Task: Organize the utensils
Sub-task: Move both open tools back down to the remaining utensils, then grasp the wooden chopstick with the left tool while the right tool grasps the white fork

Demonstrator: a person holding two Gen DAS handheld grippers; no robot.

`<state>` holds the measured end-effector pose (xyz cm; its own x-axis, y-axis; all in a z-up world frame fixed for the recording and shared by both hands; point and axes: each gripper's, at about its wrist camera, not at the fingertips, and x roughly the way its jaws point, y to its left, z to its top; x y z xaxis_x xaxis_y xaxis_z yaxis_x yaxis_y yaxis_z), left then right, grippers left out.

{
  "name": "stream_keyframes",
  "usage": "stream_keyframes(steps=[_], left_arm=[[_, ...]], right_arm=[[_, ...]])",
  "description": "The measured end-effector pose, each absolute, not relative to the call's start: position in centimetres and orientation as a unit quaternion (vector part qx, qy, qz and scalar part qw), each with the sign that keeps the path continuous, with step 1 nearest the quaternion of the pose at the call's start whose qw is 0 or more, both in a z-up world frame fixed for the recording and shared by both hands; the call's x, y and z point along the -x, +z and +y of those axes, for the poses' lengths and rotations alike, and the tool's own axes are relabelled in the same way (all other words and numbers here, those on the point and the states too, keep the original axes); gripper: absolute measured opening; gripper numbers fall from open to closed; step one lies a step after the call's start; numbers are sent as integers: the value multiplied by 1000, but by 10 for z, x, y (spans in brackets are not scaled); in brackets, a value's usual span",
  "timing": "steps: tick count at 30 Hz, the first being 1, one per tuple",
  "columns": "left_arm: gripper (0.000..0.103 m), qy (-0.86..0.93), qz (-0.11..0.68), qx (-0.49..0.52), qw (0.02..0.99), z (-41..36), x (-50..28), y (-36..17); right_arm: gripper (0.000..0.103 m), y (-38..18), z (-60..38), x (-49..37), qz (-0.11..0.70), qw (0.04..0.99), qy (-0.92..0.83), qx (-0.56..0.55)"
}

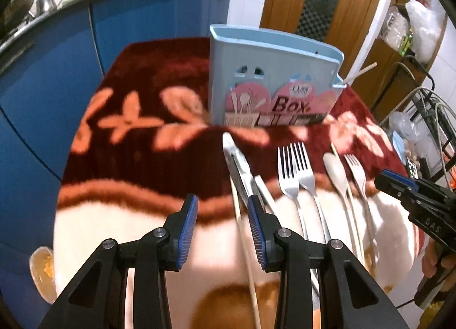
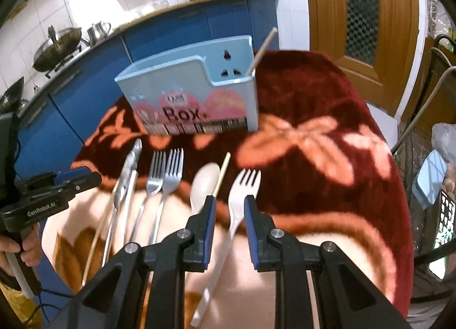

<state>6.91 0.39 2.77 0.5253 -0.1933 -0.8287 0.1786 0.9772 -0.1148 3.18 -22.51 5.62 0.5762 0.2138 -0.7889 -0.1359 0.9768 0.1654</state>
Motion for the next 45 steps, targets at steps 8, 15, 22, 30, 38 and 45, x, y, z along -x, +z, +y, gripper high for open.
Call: stream_keyframes(steps=[8,15,22,30,38,45], left_arm=[[37,-127,530,13,838,2,-76,12],[33,-133,566,21,813,2,-88,1],[13,-145,592,14,793,-6,-98,-1],[12,-132,594,-34,793,-27,-105,-4],[7,-126,580,-41,804,-34,-104,-3],[4,-125,573,-30,810,-28,-99,-2]], right_arm=[[23,45,-221,-35,497,861,101,-28],[23,35,-218,-48,543,834,94,-20],[23,29,-216,-61,571,816,94,-13],[23,25,-216,-78,604,791,97,-24],[20,25,-213,-75,597,796,99,-5],[15,26,-217,-74,592,799,99,-11]])
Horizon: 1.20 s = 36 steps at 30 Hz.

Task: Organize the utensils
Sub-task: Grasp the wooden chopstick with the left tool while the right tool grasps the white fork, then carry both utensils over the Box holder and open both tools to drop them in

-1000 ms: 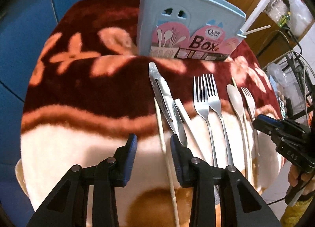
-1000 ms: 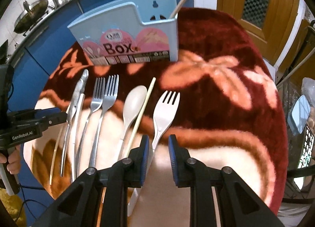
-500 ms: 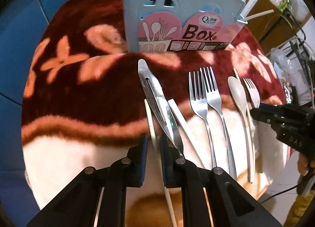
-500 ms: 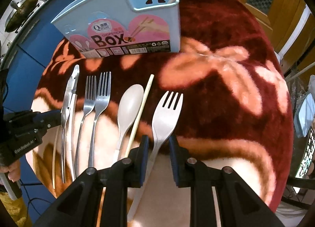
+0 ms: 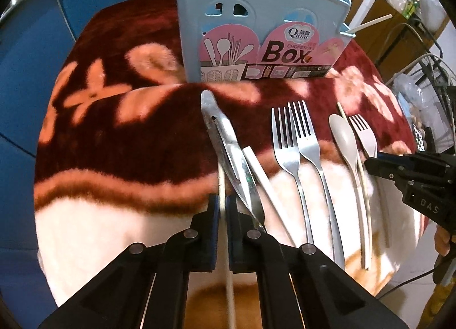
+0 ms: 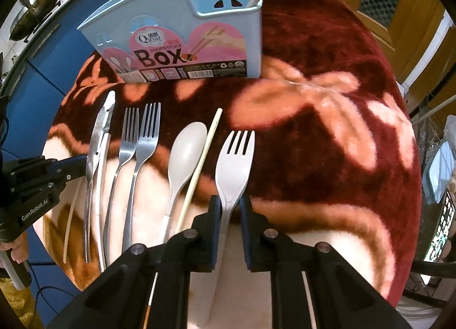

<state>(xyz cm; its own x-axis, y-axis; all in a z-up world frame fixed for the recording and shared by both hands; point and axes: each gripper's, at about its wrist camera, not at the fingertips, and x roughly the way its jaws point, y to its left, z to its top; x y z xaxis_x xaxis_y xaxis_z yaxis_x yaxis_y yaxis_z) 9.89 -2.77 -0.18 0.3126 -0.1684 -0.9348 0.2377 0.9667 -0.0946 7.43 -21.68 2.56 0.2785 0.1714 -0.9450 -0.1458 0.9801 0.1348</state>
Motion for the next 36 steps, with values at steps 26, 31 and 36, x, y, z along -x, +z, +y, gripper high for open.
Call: stream_keyframes(steps=[26,31,36], left_arm=[[4,-165,390,74,903,19,-51,82],[4,-171,358,108,912,19,-67,94],[4,-158,314,105,931,12,-86,109]], right_arm=[[13,95,-216,-29,406,896,169,-61],[6,112,-210,-25,346,922,163,-53],[6,123,-207,-29,300,940,161,-34]])
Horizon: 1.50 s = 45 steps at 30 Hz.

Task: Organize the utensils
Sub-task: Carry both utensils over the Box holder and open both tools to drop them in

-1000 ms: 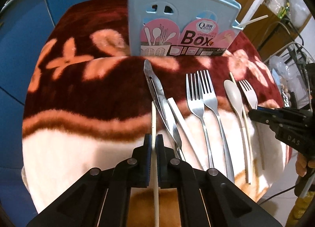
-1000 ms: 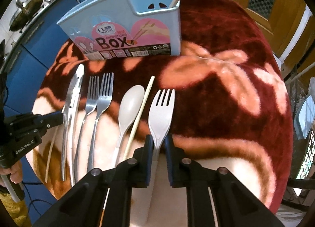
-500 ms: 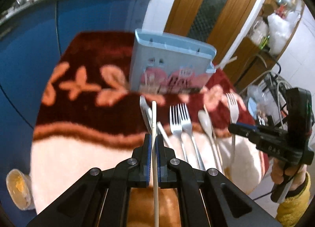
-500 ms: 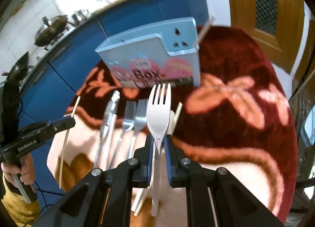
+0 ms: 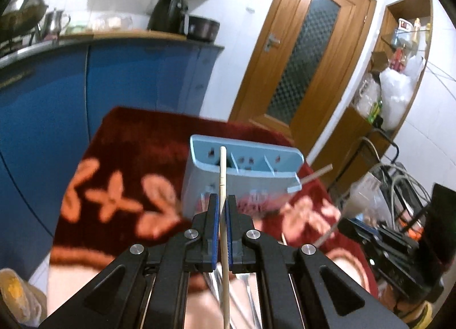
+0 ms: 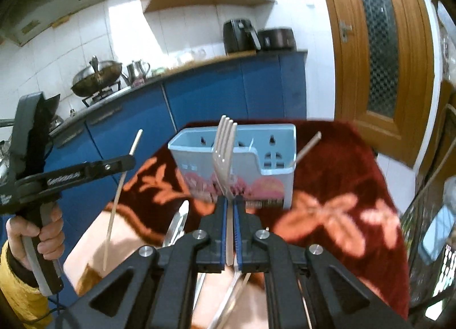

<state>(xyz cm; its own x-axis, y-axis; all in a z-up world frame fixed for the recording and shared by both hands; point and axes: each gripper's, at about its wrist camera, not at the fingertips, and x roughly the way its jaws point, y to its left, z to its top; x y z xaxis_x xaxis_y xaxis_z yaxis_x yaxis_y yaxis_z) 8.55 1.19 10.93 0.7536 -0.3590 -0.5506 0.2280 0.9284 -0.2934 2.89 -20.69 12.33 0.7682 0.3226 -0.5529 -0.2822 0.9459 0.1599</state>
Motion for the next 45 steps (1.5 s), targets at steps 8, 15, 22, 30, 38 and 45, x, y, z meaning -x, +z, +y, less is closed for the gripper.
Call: stream_keyframes(steps=[8,15,22,30,38,45], left_arm=[[4,-145,248,96,953,0,-106,134],[4,-131,172,89,972,-9,-124,164],[4,-98,89,86,987,-17,-142,178],[4,-68,57,83,993,-22,-171,158],[4,-60,82,78,992,-21,-187,118],[4,-64,116,81,988,-15,-189,98]], right_arm=[[6,138,-214,-47,273,950,151,-32],[6,159,-223,-64,243,959,141,-35],[6,175,-223,-85,211,969,123,-22],[6,161,-215,-113,218,970,113,-1],[6,127,-215,-140,267,957,115,2],[7,113,-209,-150,289,949,124,-2]])
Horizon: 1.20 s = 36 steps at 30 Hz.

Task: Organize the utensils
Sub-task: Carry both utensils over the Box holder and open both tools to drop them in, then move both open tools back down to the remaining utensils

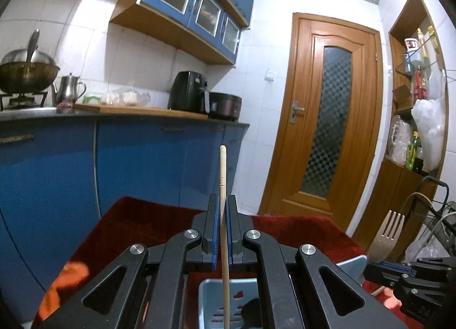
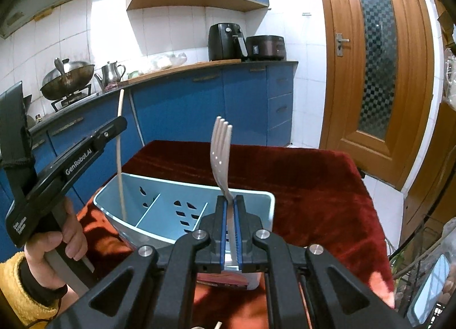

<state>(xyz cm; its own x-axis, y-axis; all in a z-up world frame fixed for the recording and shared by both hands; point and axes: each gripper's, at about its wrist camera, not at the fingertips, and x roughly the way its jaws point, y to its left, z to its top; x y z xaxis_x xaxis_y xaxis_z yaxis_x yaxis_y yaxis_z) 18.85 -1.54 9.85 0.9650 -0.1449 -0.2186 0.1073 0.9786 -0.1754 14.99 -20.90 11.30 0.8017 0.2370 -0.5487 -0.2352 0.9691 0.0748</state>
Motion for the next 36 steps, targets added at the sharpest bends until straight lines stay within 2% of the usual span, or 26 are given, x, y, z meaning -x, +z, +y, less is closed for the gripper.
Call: stream_keyframes(steps=[2,7,9,36], left_arm=[[5,-69,128,85,986,-14,-189,96],[24,-78,139,91,983,-11,-183,92],[26,-79,140,89,983,-11,-179,93],[27,-130,196,75,969,-3,-112,112]], right_arm=[[7,112,-207,-150,293,948,126,-3],[17,113,-206,-148,291,948,131,-5],[19,114,-206,-147,289,948,132,-8],[21,138,-197,-98,262,954,142,-14]])
